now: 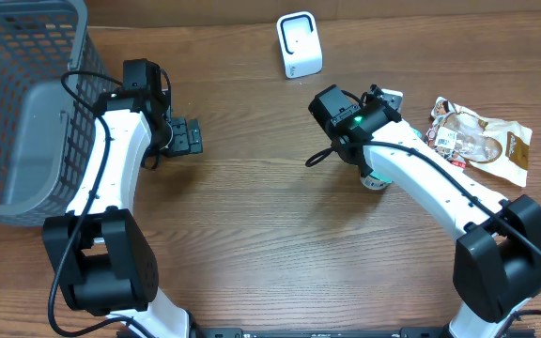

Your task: Scan the item barcode

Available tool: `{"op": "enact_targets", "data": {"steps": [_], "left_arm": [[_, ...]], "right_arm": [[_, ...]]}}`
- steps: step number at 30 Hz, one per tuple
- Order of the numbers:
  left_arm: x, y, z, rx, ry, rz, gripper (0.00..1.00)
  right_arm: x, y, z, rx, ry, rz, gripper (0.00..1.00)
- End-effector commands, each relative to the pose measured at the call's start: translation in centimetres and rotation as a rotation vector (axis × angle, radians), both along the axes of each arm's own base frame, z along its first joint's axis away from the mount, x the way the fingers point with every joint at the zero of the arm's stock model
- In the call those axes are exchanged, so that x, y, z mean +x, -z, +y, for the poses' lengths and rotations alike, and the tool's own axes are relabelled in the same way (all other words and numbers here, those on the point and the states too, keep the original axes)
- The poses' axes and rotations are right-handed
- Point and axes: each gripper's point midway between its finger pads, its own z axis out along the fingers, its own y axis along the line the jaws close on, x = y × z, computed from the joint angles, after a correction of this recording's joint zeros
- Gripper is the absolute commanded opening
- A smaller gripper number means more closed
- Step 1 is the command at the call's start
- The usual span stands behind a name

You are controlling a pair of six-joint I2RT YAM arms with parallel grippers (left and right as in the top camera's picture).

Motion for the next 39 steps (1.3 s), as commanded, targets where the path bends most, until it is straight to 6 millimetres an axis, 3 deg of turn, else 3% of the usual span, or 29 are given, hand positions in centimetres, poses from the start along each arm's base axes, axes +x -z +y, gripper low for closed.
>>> {"op": "enact_targets", "data": {"steps": [1, 6, 9, 11, 18, 21, 35, 39], "left_arm": [[0.1, 0.1, 0.0, 0.008, 0.019, 0.003, 0.99], [0.1, 0.1, 0.0, 0.008, 0.019, 0.004, 1.0], [0.1, 0.1, 0.0, 0.008, 0.019, 0.004, 1.0], [0.1, 0.1, 0.0, 0.008, 0.019, 0.004, 1.0], [0.1, 0.1, 0.0, 0.008, 0.019, 0.003, 1.0], [0.1, 0.1, 0.0, 0.008, 0.019, 0.003, 1.0], [0.1, 0.1, 0.0, 0.008, 0.019, 0.004, 1.0], [0.1, 0.1, 0.0, 0.008, 0.019, 0.004, 1.0]], "right_arm": [[0.4, -1.7, -0.2, -0.007, 0.006, -0.01, 0.04], [0.8, -4.8, 0.4, 0.016, 0.002, -0.029, 0.04], [0.9, -5.7, 1.8, 0.078, -0.059, 0.0, 0.04], [0.9, -5.6, 3.6, 0.158, -0.126, 0.033, 0.04], [0.6, -5.0, 12.6, 0.571, -0.411, 0.114, 0.04], [0.6, -4.7, 14.8, 0.684, -0.463, 0.115, 0.04], [-0.6, 1.1, 21.0, 1.059, -0.706, 0.032, 0.04], [-0.9, 2.4, 21.3, 1.133, -0.702, -0.031, 0.04]]}}
